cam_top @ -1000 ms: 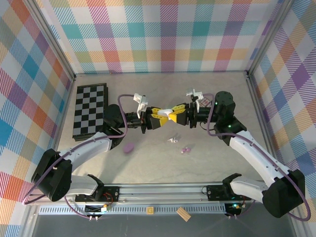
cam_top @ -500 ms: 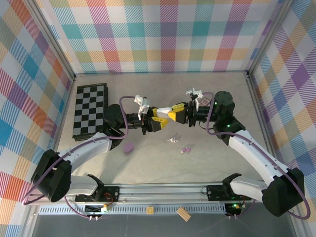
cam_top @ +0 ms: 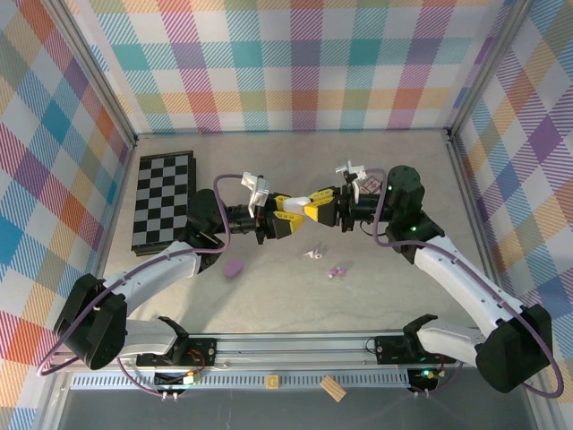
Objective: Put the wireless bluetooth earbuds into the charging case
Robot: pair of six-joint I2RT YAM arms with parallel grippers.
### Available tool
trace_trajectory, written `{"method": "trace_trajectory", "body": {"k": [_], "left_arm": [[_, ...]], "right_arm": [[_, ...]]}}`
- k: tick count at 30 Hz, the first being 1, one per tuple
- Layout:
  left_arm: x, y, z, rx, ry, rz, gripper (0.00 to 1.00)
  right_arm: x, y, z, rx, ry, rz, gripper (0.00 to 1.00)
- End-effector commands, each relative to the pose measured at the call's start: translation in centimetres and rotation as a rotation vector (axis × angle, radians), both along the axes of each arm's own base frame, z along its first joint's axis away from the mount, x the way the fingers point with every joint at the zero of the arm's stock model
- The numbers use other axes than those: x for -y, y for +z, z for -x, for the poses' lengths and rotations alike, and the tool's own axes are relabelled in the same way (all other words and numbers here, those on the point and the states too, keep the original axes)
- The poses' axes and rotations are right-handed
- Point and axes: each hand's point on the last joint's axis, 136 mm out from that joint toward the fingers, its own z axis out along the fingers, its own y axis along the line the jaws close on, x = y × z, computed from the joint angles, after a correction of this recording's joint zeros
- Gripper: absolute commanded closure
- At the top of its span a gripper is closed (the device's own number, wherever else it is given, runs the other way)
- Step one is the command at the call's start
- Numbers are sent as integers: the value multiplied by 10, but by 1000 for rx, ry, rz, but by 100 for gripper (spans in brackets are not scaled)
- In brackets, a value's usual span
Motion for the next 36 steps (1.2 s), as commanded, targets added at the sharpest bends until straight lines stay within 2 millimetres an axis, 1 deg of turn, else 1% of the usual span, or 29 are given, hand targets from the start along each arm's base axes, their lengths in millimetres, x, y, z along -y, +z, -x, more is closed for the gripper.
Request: {"method": "trace_trajectory", "body": {"k": [1, 5, 8, 12, 14, 16, 17, 21, 26, 27, 29, 30, 32, 33, 34, 36], "left_arm": [[-5, 17, 11, 83, 0, 39, 66], [-6, 18, 12, 87, -2, 40, 66], [-5, 16, 13, 84, -11, 36, 68], [-5, 14, 12, 79, -12, 34, 59], [-5, 13, 12, 78, -9, 35, 58], [-5, 14, 12, 83, -7, 37, 58], [-5, 15, 13, 85, -10, 38, 59], [-5, 17, 14, 87, -15, 44, 71], [-6, 19, 15, 92, -18, 49, 80], [-6, 18, 15, 92, -17, 47, 83], [-6, 16, 15, 98, -14, 40, 85], [-5, 13, 14, 107, -10, 31, 85], [-5, 7, 14, 132, -1, 13, 85], [-6, 6, 14, 146, 3, 8, 84], [-6, 4, 16, 168, 5, 7, 84], [-8, 4, 17, 199, 9, 10, 83]], "right_arm": [[1, 6, 4, 43, 1, -5, 80], [1, 5, 4, 42, -2, -2, 80], [1, 8, 3, 45, -14, -14, 80], [3, 14, 5, 58, -19, -39, 80], [4, 15, 6, 60, -22, -42, 81], [5, 16, 7, 59, -23, -43, 81], [5, 15, 7, 58, -25, -41, 81], [4, 10, 6, 45, -20, -29, 81], [4, 6, 5, 41, -23, -13, 80], [4, 6, 5, 42, -25, -10, 80], [5, 6, 4, 40, -39, 2, 74], [5, 6, 3, 39, -50, 7, 68], [7, 5, -6, 30, -102, 31, 50], [7, 3, -9, 27, -123, 45, 46], [8, 1, -13, 27, -145, 58, 42], [10, -1, -23, 25, -194, 75, 39]]}}
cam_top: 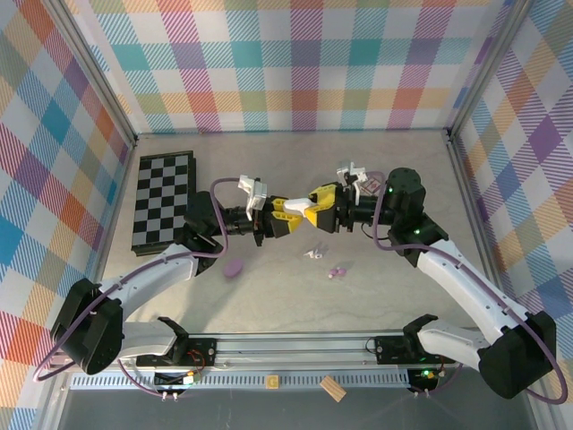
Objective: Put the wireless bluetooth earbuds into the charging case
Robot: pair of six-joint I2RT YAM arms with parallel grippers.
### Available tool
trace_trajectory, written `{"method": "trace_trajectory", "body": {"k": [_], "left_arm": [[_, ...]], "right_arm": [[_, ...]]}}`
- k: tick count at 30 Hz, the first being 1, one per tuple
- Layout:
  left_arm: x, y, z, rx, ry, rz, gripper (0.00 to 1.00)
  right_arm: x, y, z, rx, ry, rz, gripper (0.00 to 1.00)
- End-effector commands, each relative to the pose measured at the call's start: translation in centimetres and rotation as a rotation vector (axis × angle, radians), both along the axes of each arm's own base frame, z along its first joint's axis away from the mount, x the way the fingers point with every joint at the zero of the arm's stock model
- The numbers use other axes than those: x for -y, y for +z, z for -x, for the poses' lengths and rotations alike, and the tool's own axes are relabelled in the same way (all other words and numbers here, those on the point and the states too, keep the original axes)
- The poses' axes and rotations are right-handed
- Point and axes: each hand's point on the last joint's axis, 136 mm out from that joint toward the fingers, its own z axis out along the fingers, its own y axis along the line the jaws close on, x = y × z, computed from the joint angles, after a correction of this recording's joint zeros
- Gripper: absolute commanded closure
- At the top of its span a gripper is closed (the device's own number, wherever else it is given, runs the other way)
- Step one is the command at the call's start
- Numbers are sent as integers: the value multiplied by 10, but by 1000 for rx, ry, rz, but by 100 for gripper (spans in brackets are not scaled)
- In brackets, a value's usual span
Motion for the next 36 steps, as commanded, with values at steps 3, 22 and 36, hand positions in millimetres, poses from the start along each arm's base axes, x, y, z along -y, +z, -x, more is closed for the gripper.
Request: {"method": "trace_trajectory", "body": {"k": [3, 22, 36], "left_arm": [[-4, 3, 13, 136, -8, -1, 82], [-20, -41, -4, 213, 201, -172, 100], [-31, -51, -2, 212, 261, -174, 100]], "right_arm": [[5, 12, -23, 23, -130, 26, 37], [51, -37, -65, -217, -494, 135, 29], [34, -199, -55, -835, -440, 481, 36]]}}
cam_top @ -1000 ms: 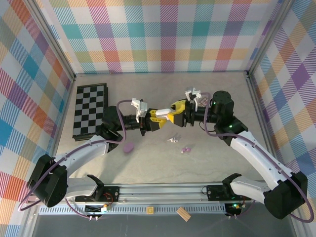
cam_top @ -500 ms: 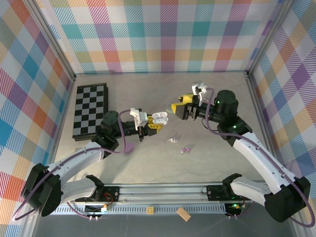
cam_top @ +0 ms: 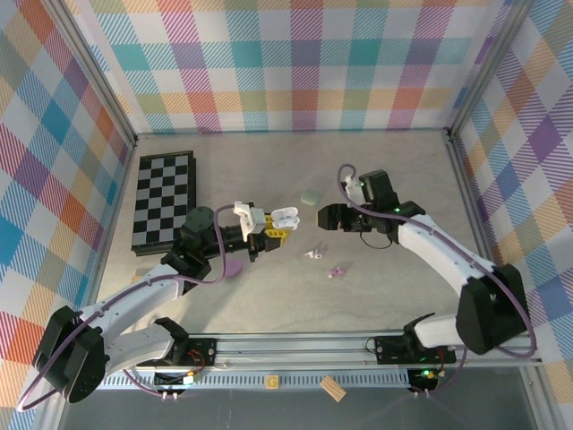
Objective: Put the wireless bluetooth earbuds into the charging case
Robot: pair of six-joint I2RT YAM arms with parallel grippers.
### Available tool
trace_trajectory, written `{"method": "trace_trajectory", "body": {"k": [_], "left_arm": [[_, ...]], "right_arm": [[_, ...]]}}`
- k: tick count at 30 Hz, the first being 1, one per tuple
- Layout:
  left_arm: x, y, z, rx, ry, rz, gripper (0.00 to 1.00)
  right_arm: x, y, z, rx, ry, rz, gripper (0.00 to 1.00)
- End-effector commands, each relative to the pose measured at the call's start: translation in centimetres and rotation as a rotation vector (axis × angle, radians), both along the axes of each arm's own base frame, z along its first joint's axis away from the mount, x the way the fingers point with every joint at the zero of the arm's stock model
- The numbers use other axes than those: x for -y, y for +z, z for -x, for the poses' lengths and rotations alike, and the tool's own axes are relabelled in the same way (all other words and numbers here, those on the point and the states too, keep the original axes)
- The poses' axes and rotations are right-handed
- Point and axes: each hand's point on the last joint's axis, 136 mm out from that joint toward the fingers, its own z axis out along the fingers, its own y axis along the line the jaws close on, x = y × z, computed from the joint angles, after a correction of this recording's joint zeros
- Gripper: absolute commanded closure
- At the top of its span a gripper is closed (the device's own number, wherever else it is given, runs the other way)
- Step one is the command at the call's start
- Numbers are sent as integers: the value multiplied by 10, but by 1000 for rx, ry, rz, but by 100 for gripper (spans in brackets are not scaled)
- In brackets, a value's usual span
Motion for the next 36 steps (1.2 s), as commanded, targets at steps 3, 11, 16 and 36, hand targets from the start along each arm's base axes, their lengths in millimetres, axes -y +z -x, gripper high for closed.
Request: {"method": "trace_trajectory", "body": {"k": [3, 11, 16, 36], "left_arm": [[-5, 12, 5, 82, 16, 20, 100], [-8, 11, 4, 105, 43, 10, 100], [-8, 13, 5, 105, 37, 15, 100], [-10, 12, 5, 105, 48, -10, 100]], "right_arm": [[-28, -28, 20, -223, -24, -55, 39], [-55, -71, 45, -340, -51, -28, 40], [-62, -92, 52, -347, -53, 28, 40], [-26, -111, 12, -258, -160, 163, 41]]}}
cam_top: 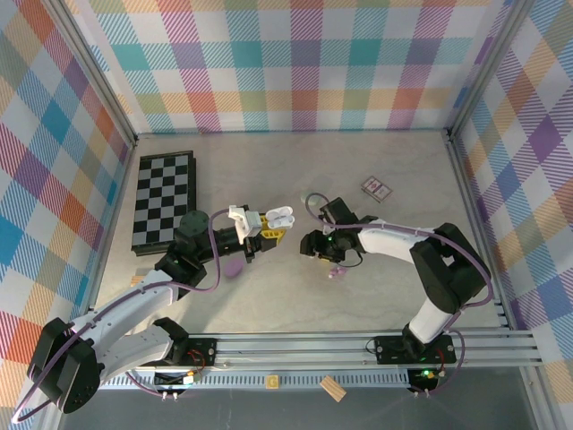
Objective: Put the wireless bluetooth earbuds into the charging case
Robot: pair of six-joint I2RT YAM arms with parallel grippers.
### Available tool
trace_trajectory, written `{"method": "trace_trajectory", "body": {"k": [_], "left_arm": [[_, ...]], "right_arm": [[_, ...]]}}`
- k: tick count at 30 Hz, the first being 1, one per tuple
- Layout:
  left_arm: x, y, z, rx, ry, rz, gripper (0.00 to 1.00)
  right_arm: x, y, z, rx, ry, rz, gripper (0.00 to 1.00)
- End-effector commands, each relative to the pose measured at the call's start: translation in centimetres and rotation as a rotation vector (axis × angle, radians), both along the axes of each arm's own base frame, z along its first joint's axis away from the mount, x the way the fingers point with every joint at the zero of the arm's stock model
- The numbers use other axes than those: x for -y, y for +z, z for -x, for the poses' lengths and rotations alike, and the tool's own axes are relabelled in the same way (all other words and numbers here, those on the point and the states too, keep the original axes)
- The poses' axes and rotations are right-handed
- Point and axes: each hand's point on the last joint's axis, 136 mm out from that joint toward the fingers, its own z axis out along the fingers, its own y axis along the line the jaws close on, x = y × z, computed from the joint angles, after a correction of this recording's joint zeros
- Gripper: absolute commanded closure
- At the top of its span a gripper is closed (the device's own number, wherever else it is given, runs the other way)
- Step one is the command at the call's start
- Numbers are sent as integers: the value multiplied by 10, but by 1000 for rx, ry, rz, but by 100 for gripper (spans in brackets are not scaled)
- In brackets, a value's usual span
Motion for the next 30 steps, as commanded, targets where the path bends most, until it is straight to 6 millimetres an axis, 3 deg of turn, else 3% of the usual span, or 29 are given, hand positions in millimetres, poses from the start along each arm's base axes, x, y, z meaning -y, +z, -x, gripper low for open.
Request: {"method": "trace_trajectory", "body": {"k": [1, 5, 11, 19, 30], "left_arm": [[0, 7, 4, 46, -6, 1, 100], [0, 9, 3, 53, -7, -2, 100], [-2, 9, 6, 54, -5, -4, 100], [-1, 12, 7, 62, -12, -5, 100], [-2, 11, 7, 59, -11, -10, 100]], "right_arm": [[3, 8, -16, 53, 5, 19, 41], [-5, 11, -19, 51, 12, -24, 41], [-12, 12, -4, 5, -31, -137, 47], [-11, -5, 2, -37, -50, -116, 52], [-15, -12, -3, -36, -42, -118, 62]]}}
